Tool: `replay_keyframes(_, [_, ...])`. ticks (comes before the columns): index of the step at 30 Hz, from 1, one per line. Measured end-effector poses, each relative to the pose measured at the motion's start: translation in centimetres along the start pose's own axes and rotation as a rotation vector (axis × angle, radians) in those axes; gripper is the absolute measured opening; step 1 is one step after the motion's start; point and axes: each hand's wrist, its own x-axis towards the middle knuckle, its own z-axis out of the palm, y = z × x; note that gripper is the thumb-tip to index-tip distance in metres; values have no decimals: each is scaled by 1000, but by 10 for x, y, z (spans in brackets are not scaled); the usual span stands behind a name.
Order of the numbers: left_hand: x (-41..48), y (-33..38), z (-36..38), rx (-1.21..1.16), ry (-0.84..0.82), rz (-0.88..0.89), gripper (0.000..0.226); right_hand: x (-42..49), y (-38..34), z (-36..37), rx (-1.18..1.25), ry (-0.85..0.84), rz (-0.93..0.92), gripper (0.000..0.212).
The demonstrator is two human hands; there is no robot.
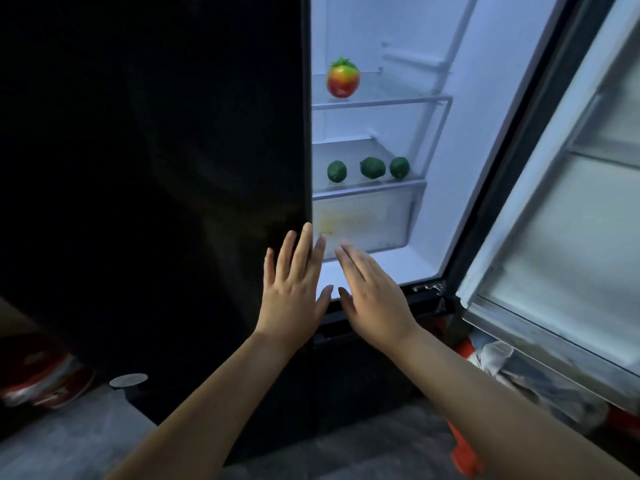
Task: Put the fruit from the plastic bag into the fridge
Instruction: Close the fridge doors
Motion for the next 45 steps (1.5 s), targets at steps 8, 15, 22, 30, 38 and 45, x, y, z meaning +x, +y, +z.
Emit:
replay_keyframes(8, [13,148,31,-171,-221,216,62,-144,133,-45,-62,-76,269,52])
replay_keyframes(15, [14,310,68,-232,-436,452,62,-257,258,-92,-294,-312,484,62])
replay_keyframes(22, [-5,397,101,-168,-578,512,64,-319,293,-119,-229,-194,518,55])
replay_keyframes(30, [-16,411,107,-148,-594,412,64,-348,291,-112,-83,-261,517,62])
replay_keyframes(38, [-38,394,103,-85,-603,362,72,-349,261,-110,-135,-212,372,66])
replay_keyframes(45, [-64,343,88,-44,-594,302,76,-346,204,-94,-104,-217,184,69])
